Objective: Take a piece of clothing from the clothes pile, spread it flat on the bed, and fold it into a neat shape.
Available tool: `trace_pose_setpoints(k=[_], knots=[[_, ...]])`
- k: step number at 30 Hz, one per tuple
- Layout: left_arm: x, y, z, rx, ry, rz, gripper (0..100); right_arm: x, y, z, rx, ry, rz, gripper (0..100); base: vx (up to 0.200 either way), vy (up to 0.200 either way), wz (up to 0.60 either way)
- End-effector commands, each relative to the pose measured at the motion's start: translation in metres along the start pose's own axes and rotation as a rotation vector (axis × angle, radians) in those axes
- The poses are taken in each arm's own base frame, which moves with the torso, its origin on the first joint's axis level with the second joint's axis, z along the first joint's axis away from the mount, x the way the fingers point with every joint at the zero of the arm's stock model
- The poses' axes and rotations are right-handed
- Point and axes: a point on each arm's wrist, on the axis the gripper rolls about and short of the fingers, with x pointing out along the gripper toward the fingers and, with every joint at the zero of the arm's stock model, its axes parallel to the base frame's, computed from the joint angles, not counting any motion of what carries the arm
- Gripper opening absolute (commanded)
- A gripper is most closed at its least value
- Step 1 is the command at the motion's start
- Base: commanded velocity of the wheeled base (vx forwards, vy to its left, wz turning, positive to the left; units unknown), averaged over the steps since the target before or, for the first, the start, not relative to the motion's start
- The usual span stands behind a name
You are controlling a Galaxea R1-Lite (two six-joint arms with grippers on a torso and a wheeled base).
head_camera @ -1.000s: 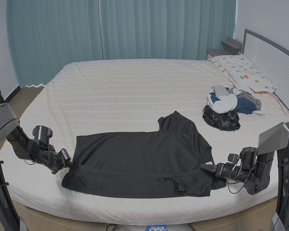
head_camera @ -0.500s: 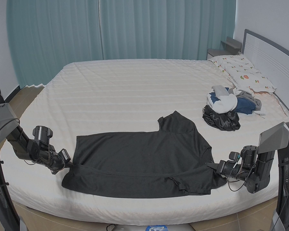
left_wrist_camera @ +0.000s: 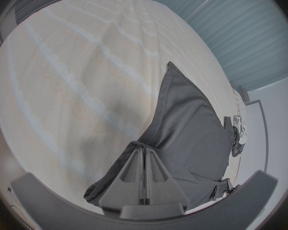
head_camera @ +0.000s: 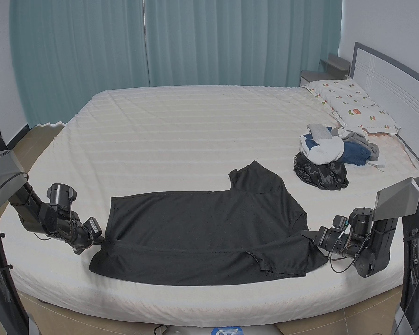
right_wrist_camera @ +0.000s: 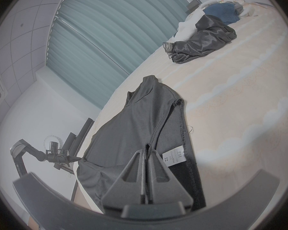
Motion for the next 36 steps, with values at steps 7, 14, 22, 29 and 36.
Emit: trace_pose_setpoints(k=[7, 14, 22, 29, 36], knots=[[-0.001, 0.001, -0.001, -0.002, 0.000, 0.002, 100, 0.003, -0.006, 0.000, 0.002, -0.008, -0.003, 0, 0.000, 0.000, 0.00], [-0.001, 0.000, 0.001, -0.013, -0.006, -0.003, 100, 0.001, -0.005, 0.003, 0.025, -0.017, 0.000, 100, 0.000, 0.000, 0.00], [-0.006, -0.001, 0.005, -0.026, -0.026, -0.010, 100, -0.012, -0.001, 0.022, 0.144, -0.079, 0.004, 100, 0.000, 0.000, 0.00], [-0.007, 0.001, 0.006, -0.035, -0.023, -0.017, 100, -0.014, -0.004, 0.024, 0.172, -0.090, -0.003, 100, 0.086, 0.000, 0.00], [-0.007, 0.002, 0.006, -0.027, -0.024, -0.011, 100, -0.013, -0.006, 0.022, 0.176, -0.086, -0.008, 100, 0.000, 0.000, 0.00]])
